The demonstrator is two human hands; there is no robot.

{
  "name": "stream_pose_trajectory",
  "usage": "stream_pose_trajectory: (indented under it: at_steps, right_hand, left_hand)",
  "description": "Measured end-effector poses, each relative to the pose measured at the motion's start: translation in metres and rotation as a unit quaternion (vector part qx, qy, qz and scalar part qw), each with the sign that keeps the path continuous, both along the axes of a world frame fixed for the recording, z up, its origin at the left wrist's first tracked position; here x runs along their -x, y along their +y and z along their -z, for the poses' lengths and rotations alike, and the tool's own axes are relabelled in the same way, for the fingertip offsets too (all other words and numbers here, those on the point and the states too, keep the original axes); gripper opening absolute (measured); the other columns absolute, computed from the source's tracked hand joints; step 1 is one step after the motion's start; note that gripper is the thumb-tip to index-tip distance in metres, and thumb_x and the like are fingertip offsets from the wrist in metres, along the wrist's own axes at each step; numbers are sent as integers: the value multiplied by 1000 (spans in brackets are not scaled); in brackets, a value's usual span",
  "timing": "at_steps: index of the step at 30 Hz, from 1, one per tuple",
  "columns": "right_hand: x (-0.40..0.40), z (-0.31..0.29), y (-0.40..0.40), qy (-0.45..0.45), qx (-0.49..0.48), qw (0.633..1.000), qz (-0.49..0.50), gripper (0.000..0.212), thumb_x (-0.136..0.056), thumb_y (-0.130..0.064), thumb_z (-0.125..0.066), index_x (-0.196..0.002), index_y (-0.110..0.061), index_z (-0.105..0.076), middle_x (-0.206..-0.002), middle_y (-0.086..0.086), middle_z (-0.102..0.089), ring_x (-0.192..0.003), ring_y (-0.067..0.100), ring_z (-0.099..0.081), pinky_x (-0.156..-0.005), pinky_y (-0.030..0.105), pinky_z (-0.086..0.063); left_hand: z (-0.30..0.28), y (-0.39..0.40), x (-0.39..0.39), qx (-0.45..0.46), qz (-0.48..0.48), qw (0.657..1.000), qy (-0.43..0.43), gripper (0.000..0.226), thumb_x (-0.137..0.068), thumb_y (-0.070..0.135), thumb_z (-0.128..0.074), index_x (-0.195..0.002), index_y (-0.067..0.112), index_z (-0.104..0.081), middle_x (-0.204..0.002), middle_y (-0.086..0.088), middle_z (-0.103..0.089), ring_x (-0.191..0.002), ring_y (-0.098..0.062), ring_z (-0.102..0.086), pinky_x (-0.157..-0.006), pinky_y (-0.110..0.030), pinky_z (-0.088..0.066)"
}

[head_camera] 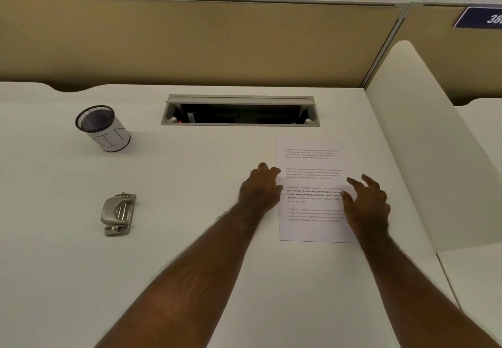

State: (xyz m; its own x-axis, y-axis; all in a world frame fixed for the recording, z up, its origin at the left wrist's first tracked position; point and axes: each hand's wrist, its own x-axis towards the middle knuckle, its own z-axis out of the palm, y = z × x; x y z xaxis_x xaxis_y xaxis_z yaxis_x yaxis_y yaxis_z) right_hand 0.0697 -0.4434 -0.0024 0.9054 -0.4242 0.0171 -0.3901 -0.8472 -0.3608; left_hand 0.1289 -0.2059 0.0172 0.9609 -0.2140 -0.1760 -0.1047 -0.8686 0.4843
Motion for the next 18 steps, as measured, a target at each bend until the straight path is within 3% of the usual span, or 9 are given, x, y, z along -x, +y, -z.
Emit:
stream_pose_trajectory:
  at_steps: [6, 13, 18]
  right_hand:
    - [1, -9, 41, -62, -42, 996, -44, 38, -88, -27, -63, -126, -24, -59, -141, 0, -49, -123, 29, -48, -100, 51, -38]
    - [-8, -15, 124, -49, -80, 990, -104, 41, -88, -23, -62, -128, -24, -57, -137, 0, -54, -127, 26, -46, -103, 47, -36]
    - [-15, -13, 195, -15, -96, 976, -194, 42, -88, -21, -60, -130, -19, -56, -134, 2, -56, -125, 27, -47, -103, 41, -36]
  left_hand:
    - [0, 51, 14, 20, -21, 996, -90, 39, -88, 26, -57, -126, 22, -58, -121, -3, -56, -110, -24, -53, -77, -34, -48]
    - [2, 143, 16, -13, -63, 991, -116, 37, -84, 19, -57, -122, 20, -61, -117, -5, -60, -105, -27, -56, -84, -40, -50]
    - [17, 212, 21, -123, -89, 974, -168, 42, -65, 12, -58, -105, 19, -68, -92, -5, -65, -76, -32, -62, -62, -37, -47]
